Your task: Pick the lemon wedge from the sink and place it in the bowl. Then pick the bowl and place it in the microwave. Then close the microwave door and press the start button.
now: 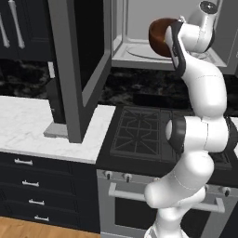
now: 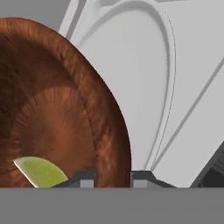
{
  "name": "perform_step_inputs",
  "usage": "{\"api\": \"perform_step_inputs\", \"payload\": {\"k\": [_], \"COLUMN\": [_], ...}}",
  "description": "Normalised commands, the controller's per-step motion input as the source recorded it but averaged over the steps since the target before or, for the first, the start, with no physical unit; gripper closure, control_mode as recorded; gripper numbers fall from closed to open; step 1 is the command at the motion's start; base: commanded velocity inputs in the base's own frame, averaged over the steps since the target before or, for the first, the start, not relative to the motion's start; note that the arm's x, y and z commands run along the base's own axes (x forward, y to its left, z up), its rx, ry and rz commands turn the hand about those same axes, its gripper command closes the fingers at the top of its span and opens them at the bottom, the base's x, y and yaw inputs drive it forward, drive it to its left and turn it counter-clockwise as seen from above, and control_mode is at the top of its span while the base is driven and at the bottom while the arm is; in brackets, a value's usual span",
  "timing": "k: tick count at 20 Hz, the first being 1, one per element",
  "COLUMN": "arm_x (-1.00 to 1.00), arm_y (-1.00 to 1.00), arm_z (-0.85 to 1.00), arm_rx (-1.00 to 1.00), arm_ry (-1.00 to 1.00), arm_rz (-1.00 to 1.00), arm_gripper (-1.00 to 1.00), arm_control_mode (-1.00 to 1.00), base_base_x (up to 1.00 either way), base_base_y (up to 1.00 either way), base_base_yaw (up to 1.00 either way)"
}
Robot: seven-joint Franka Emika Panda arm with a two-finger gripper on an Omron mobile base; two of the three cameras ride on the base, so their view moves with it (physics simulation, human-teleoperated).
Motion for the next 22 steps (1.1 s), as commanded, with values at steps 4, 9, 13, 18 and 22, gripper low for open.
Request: {"api": "perform_step_inputs", "payload": {"k": [4,9,13,18,22], "arm_x": [0.38,0.38,0.04,-0.03,-0.40], "arm_y": [-0.07,-0.01,0.00,0.00,0.00], "arm_z": [-0.06,-0.11,-0.02,-0.01,0.00], "arm_rx": [0.00,0.00,0.00,0.00,0.00], "arm_ry": [0.00,0.00,-0.03,-0.26,-0.24], "arm_rz": [0.00,0.00,0.00,0.00,0.00], "arm_gripper": [1.00,-1.00,-1.00,-1.00,-1.00], "arm_control_mode": [-1.00,-1.00,-1.00,-1.00,-1.00], "base_base_x": [0.00,0.00,0.00,0.00,0.00], "base_base_y": [0.00,0.00,0.00,0.00,0.00], "base_base_yaw": [0.00,0.00,0.00,0.00,0.00]}}
